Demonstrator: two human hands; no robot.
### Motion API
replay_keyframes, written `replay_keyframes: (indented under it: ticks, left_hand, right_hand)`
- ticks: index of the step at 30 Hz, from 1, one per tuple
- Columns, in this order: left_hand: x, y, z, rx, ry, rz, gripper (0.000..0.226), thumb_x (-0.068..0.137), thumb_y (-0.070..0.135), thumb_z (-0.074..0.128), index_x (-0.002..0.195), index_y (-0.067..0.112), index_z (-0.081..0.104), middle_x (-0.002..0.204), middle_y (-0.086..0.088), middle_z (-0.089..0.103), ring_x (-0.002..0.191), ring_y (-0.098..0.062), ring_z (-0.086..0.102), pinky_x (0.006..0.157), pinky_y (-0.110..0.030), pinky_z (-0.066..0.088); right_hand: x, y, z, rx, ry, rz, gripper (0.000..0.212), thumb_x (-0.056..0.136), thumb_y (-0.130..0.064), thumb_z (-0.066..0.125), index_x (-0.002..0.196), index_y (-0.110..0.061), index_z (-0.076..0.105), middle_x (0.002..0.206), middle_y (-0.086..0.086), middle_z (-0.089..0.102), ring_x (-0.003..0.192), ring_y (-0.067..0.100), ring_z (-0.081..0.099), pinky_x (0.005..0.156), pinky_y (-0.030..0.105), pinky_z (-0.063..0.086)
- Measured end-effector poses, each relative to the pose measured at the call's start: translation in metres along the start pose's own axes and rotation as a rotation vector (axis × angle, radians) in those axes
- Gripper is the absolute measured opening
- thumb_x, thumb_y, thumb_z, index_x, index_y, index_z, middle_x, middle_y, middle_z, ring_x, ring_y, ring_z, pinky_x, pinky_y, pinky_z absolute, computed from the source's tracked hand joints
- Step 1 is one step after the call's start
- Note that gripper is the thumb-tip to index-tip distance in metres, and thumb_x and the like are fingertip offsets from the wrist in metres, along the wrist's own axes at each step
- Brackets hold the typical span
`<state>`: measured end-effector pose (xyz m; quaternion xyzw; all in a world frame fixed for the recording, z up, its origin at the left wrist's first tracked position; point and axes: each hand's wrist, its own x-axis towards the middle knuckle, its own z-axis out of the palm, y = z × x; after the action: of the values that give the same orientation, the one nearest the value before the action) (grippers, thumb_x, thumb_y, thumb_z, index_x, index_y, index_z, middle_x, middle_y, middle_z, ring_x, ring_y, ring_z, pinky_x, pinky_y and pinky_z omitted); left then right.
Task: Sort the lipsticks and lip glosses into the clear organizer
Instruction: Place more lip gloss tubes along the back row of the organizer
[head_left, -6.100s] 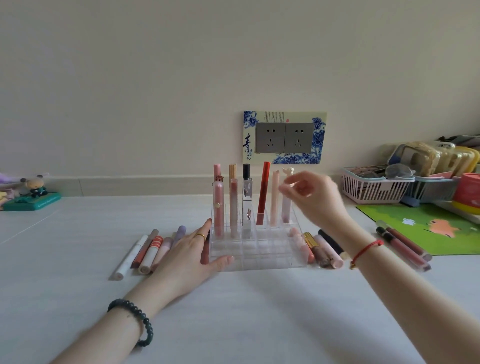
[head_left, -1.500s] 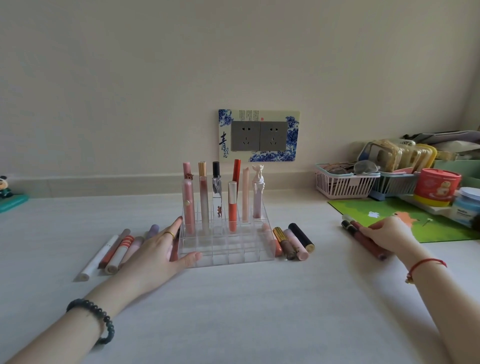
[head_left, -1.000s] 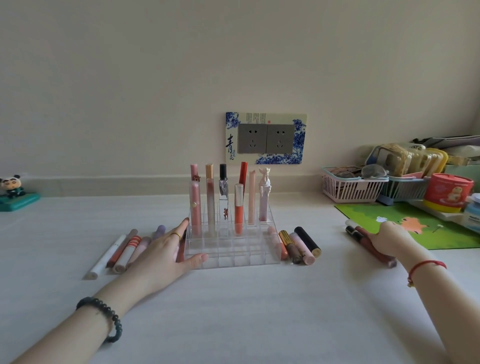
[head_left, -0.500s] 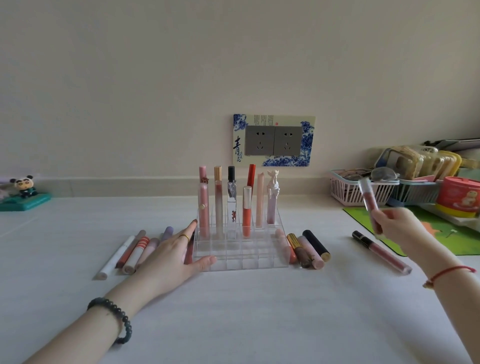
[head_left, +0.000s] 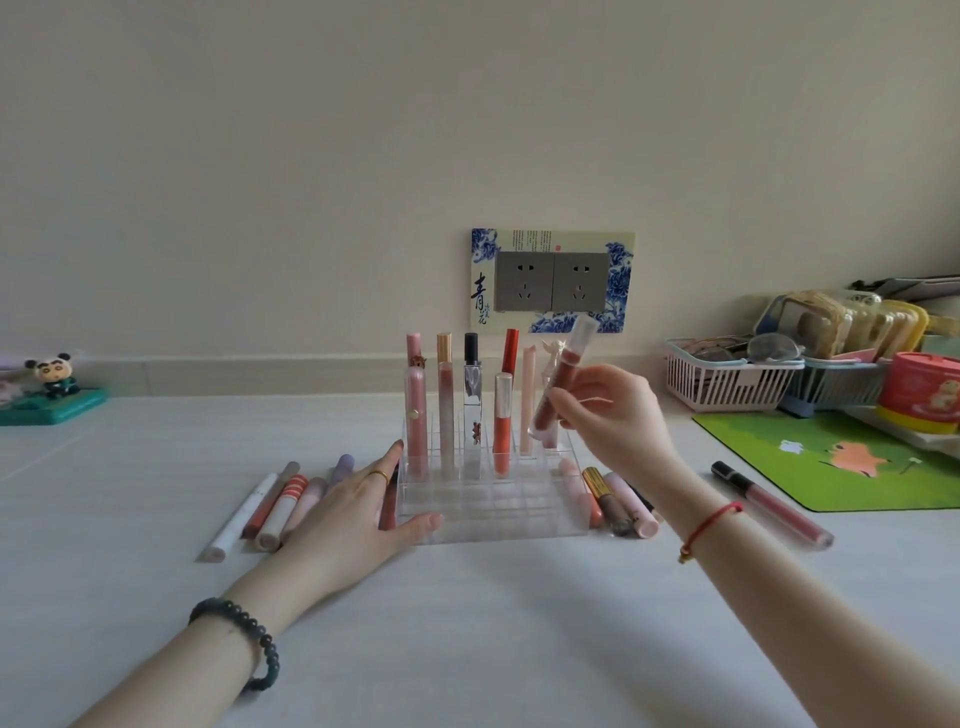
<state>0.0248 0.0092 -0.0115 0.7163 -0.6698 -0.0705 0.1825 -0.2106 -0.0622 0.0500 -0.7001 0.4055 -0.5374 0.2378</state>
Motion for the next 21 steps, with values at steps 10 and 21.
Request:
replay_keyframes:
  ticks: [10,21]
  left_hand:
    - [0.001,-0.001,0.000,0.027,0.032,0.013,0.107,0.052,0.088,0.022,0.144,0.034,0.009,0.123,-0.018,0.055,0.135,-0.023,0.032,0.107,-0.043,0.029]
    - [0.001,-0.002,0.001,0.013,0.032,0.025,0.108,0.053,0.088,0.025,0.145,0.034,0.007,0.122,-0.018,0.055,0.124,-0.030,0.044,0.102,-0.045,0.036]
  right_hand:
    - [0.000,0.016,0.025,-0.202,0.028,0.000,0.005,0.075,-0.016,0.066,0.078,-0.018,0.069,0.057,-0.020,0.061,0.056,-0.008,0.061,0.056,0.003,0.045]
    - [-0.006,0.026,0.032,-0.311,0.001,0.002,0.016,0.077,-0.020,0.063,0.066,-0.011,0.071,0.065,-0.022,0.055,0.066,0.003,0.048,0.069,0.029,0.042]
